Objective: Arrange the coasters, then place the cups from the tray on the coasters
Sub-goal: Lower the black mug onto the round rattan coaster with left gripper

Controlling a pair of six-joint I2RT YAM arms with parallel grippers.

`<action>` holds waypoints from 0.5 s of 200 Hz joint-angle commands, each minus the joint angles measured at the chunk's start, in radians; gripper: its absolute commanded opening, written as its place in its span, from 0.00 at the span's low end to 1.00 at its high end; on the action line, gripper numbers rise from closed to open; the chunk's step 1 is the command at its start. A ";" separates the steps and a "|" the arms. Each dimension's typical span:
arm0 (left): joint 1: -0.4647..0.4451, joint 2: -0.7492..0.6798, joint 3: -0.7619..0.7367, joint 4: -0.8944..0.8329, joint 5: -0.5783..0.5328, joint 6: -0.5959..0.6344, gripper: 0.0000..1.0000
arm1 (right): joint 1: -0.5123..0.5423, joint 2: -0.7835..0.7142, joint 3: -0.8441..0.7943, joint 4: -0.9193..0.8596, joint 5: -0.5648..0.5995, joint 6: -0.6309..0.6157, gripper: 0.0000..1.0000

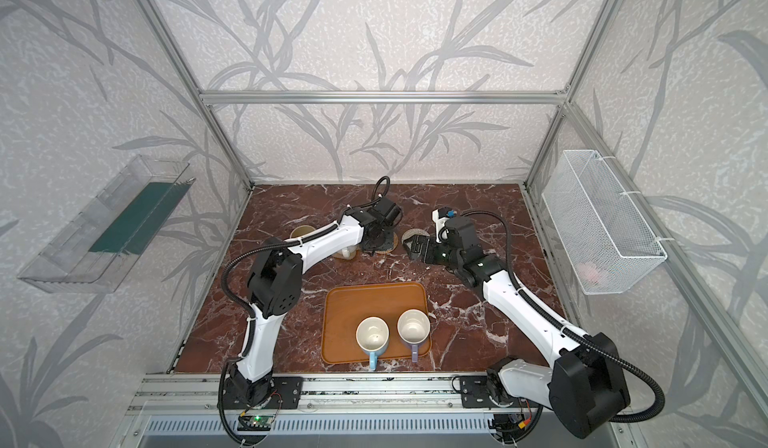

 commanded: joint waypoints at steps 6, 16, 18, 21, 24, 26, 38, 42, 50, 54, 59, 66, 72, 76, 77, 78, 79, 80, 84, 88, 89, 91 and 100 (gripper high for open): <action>-0.004 -0.030 -0.002 -0.037 0.008 -0.011 0.26 | -0.003 -0.011 -0.004 -0.002 0.001 -0.003 0.99; -0.005 -0.032 -0.003 -0.038 0.014 -0.012 0.31 | -0.003 -0.012 -0.006 -0.004 0.002 -0.004 0.99; -0.006 -0.032 -0.003 -0.037 0.014 -0.012 0.33 | -0.003 -0.012 -0.006 -0.004 0.002 -0.004 0.99; -0.008 -0.032 -0.005 -0.036 0.013 -0.013 0.34 | -0.003 -0.012 -0.006 -0.005 0.002 -0.004 0.99; -0.007 -0.033 -0.006 -0.034 0.014 -0.014 0.35 | -0.003 -0.012 -0.006 -0.005 0.003 -0.004 0.99; -0.007 -0.034 -0.007 -0.033 0.014 -0.014 0.36 | -0.003 -0.012 -0.006 -0.004 0.004 -0.004 0.99; -0.008 -0.038 -0.010 -0.031 0.012 -0.013 0.37 | -0.003 -0.014 -0.006 -0.004 0.004 -0.006 0.99; -0.007 -0.037 -0.010 -0.031 0.012 -0.012 0.38 | -0.003 -0.015 -0.004 -0.005 0.004 -0.006 0.99; -0.008 -0.040 -0.008 -0.030 0.011 -0.012 0.42 | -0.003 -0.014 -0.003 -0.005 0.004 -0.005 0.99; -0.009 -0.042 -0.010 -0.029 0.013 -0.012 0.43 | -0.003 -0.015 -0.003 -0.004 0.003 -0.005 0.99; -0.009 -0.045 -0.010 -0.027 0.013 -0.013 0.44 | -0.004 -0.015 -0.002 -0.006 0.002 -0.005 0.99; -0.010 -0.049 -0.010 -0.026 0.016 -0.012 0.45 | -0.003 -0.015 -0.002 -0.009 0.002 -0.008 0.99; -0.011 -0.051 -0.009 -0.023 0.020 -0.012 0.48 | -0.003 -0.015 0.001 -0.010 0.001 -0.011 0.99; -0.011 -0.052 -0.008 -0.021 0.020 -0.012 0.49 | -0.003 -0.017 0.001 -0.011 0.001 -0.015 0.99; -0.011 -0.053 -0.009 -0.021 0.021 -0.012 0.50 | -0.003 -0.017 0.001 -0.012 0.001 -0.015 0.99; -0.012 -0.054 -0.009 -0.021 0.021 -0.012 0.50 | -0.003 -0.017 0.001 -0.012 0.001 -0.015 0.99; -0.012 -0.055 -0.009 -0.021 0.022 -0.012 0.50 | -0.003 -0.017 0.001 -0.012 0.001 -0.016 0.99; -0.012 -0.056 -0.008 -0.022 0.022 -0.012 0.50 | -0.003 -0.017 0.001 -0.012 0.001 -0.016 0.99; -0.012 -0.057 -0.008 -0.021 0.022 -0.011 0.51 | -0.003 -0.018 0.000 -0.014 0.001 -0.015 0.99; -0.012 -0.058 -0.007 -0.022 0.022 -0.012 0.51 | -0.003 -0.019 0.000 -0.014 0.001 -0.017 0.99; -0.012 -0.059 -0.007 -0.021 0.022 -0.011 0.52 | -0.003 -0.019 0.001 -0.015 0.001 -0.018 0.99; -0.013 -0.060 -0.006 -0.021 0.022 -0.011 0.53 | -0.003 -0.020 0.001 -0.015 0.001 -0.019 0.99; -0.014 -0.067 -0.007 -0.021 0.021 -0.010 0.58 | -0.004 -0.023 -0.001 -0.016 -0.004 -0.022 0.99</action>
